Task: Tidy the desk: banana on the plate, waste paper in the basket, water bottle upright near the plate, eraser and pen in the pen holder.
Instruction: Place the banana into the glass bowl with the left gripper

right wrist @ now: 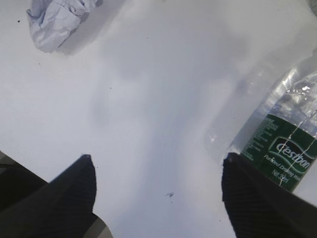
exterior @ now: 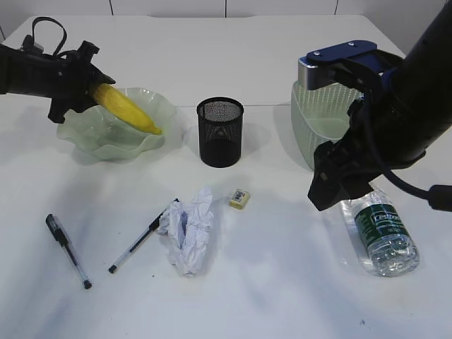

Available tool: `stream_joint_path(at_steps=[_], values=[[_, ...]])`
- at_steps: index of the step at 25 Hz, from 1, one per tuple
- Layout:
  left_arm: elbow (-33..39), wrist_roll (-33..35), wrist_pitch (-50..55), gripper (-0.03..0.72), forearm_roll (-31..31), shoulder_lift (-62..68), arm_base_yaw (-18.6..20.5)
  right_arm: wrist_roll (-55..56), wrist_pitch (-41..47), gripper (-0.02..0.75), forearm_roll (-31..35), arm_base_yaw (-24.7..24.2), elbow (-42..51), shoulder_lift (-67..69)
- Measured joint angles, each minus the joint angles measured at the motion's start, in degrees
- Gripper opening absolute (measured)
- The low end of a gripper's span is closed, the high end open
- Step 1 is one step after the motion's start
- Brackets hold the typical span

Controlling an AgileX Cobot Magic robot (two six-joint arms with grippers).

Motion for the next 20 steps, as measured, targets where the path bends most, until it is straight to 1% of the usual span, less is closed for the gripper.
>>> stream_joint_path(at_steps=[6, 8, 13, 15, 20], values=[[0.00, 0.00, 0.26, 0.326, -0.47, 0.26, 0.00, 0.00, 0.00, 0.588, -0.28, 0.00, 0.00, 0.00], [0.00, 0.00, 0.26, 0.354, -0.47, 0.26, 0.00, 0.00, 0.00, 0.588, -0.35, 0.00, 0.00, 0.00], [0.00, 0.00, 0.36, 0.459, -0.47, 0.26, 0.00, 0.00, 0.00, 0.587, -0.43, 0.00, 0.00, 0.00], [0.00, 0.00, 0.36, 0.475, -0.47, 0.26, 0.00, 0.00, 0.00, 0.588, -0.43, 0.00, 0.00, 0.00], [-0.10, 0.00, 0.48, 0.483, -0.47, 0.26, 0.00, 0.00, -0.02, 0.588, -0.43, 0.00, 0.00, 0.00]])
